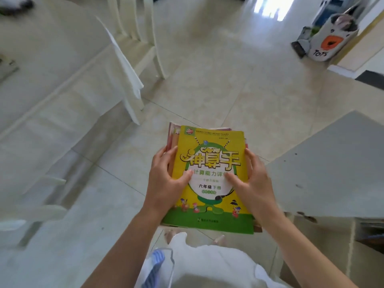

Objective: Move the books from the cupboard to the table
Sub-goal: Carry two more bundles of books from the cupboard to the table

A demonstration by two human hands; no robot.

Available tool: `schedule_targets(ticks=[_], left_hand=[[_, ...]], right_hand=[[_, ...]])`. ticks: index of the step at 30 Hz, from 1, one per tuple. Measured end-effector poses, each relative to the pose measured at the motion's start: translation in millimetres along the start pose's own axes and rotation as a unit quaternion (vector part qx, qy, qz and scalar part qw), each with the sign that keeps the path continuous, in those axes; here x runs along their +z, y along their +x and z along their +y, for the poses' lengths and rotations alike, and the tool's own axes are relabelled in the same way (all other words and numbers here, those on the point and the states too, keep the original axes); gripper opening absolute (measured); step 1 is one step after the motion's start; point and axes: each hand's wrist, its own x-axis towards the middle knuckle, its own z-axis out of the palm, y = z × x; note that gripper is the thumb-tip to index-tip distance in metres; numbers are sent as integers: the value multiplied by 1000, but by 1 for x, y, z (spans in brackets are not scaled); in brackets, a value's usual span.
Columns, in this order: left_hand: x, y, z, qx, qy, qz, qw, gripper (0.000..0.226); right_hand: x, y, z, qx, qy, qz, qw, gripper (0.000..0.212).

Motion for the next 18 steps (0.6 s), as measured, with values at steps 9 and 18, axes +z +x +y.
schedule_targets(ticks=[9, 18], left_hand=[[-134, 30, -63, -56, -52, 140, 987, 64], [-201, 87, -101, -90, -117, 229, 962, 62]], right_hand=[[137, 35, -100, -38, -26, -122, 991, 73], [227, 103, -175, -82, -77, -184, 977, 74]])
